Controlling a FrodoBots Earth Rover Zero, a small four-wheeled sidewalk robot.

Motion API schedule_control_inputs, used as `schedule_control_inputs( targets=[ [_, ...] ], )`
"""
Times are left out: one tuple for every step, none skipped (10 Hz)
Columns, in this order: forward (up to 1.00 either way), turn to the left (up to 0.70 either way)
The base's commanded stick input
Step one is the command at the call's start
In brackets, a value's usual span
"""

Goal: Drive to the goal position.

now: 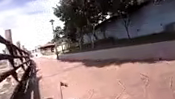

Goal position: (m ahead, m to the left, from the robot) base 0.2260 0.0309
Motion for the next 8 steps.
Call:
schedule_control_inputs(
  targets=[
    [0.53,0.20],
    [0.63,0.24],
    [0.70,0.27],
    [0.70,0.27],
    [0.70,0.27],
    [0.70,0.27],
    [0.70,0.31],
    [0.70,0.35]
  ],
)
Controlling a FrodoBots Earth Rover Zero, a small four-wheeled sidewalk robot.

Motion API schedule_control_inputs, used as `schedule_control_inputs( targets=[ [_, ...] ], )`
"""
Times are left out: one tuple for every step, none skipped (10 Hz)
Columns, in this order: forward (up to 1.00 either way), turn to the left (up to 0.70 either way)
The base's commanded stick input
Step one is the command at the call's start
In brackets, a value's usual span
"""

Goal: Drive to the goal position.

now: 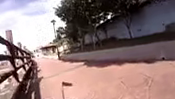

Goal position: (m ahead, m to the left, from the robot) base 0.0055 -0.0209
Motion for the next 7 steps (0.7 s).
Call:
schedule_control_inputs(
  targets=[
    [0.70,0.38],
    [0.70,0.42],
    [0.70,0.46],
    [0.70,0.50],
    [0.70,0.53],
    [0.70,0.57],
    [0.70,0.61]
  ],
)
